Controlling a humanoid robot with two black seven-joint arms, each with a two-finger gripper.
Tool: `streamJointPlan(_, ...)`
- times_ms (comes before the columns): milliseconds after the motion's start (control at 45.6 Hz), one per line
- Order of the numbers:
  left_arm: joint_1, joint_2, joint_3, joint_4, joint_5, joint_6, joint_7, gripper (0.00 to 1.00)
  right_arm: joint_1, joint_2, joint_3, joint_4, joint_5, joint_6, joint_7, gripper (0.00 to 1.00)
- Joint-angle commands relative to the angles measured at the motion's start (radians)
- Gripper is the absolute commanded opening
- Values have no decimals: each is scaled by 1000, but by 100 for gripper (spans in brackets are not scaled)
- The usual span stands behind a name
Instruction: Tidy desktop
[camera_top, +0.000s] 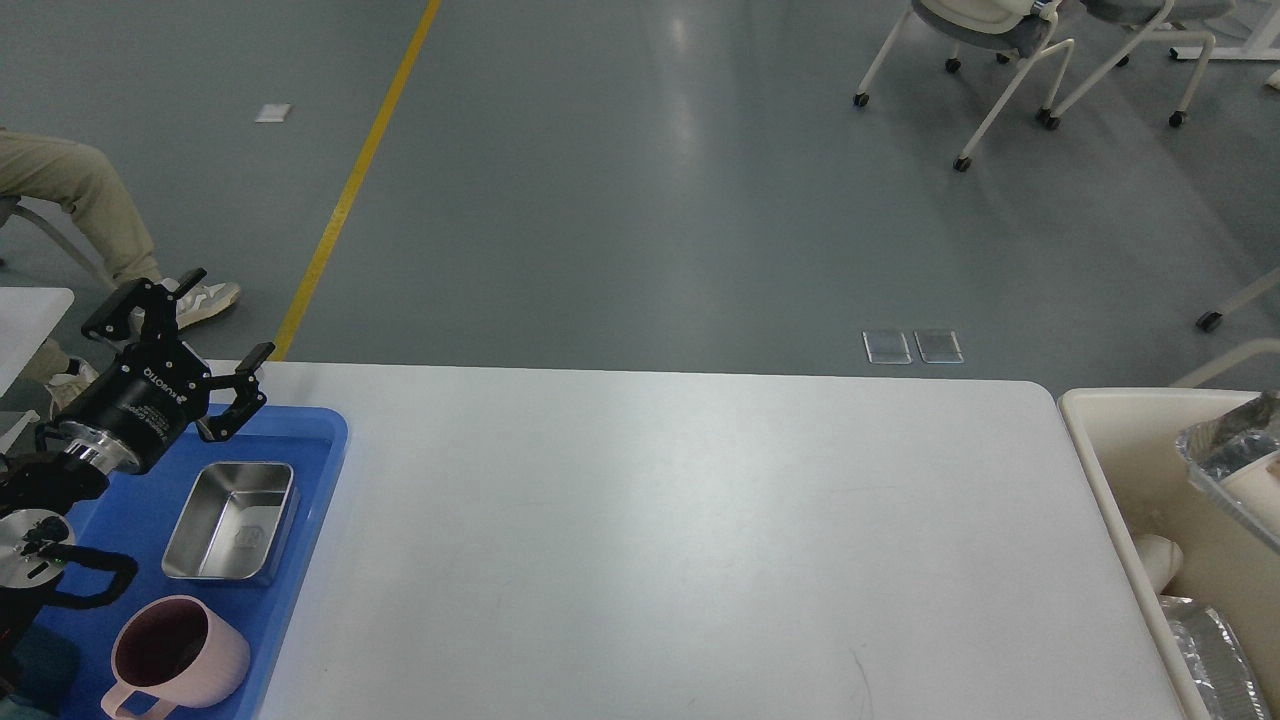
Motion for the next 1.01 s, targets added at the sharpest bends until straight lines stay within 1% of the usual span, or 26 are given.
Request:
streamJointPlan(0,9,0,-4,0,0,0,-1,97,-1,59,2,-101,3,-2,1,80)
streamJointPlan(66,12,-1,-5,0,0,0,-1,97,-1,82,0,-138,20,-3,1,82)
streamJointPlan(110,12,0,-5,0,0,0,-1,97,-1,89,0,-150,35,-2,1,87)
streamJointPlan(241,12,-1,-5,2,0,0,-1,97,-2,96,0,-152,49,-2,1,97)
streamJointPlan(307,12,-1,-5,2,0,0,-1,97,-2,96,-1,-152,49,-2,1,100)
streamJointPlan(482,12,0,-8,3,1,0,-1,97,-7,108,-3,-152,49,-3,0,100)
streamJointPlan(592,12,2,-10,3,2,-2,-1,97,13,148,-3,-153,48,-17,1,100)
streamJointPlan(724,10,3,-10,3,2,-5,-3,97,87,169,-1,-144,49,-11,1,100)
streamJointPlan(790,12,5,-10,3,3,-5,-4,97,124,214,-6,-143,48,-11,1,100)
streamJointPlan(811,12,5,-10,3,3,-5,-6,97,151,249,-18,-144,46,-14,1,100)
streamJointPlan(921,12,3,-10,3,3,-5,-7,97,278,313,-19,-137,48,-13,1,100)
streamJointPlan(987,12,3,-10,3,3,-5,-7,97,340,393,-19,-137,48,-11,1,100)
